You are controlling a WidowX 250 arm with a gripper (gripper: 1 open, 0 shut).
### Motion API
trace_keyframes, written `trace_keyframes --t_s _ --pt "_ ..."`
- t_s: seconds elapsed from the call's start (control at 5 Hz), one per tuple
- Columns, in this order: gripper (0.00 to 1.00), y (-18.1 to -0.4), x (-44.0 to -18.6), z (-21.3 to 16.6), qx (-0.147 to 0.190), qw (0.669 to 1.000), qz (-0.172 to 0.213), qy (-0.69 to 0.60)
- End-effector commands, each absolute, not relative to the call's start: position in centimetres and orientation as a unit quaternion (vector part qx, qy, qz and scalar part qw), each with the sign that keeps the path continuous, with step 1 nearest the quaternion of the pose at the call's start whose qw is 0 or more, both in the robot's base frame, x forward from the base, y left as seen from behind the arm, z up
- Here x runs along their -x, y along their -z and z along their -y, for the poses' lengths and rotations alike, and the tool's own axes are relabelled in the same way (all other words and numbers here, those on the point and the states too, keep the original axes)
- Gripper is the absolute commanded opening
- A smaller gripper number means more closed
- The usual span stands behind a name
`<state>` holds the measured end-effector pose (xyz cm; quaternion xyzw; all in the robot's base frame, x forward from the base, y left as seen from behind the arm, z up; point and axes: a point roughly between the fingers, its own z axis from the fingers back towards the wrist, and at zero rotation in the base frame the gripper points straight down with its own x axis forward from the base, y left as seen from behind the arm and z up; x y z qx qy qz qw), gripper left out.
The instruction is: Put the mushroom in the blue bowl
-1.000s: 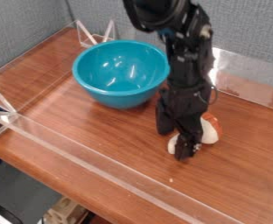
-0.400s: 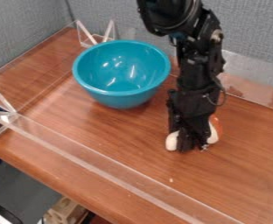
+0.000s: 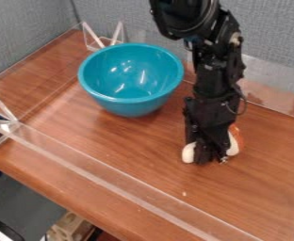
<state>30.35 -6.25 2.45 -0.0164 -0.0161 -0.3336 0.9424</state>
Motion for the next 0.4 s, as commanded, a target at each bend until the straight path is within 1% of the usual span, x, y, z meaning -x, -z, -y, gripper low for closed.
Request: trace_keyframes --t_s 0.0,0.2 --pt "0.00 -4.65 -31.45 7.02 0.012 0.935 0.059 0.349" --pt "0.00 -5.13 -31.67 7.16 0.012 0.934 0.068 0.351"
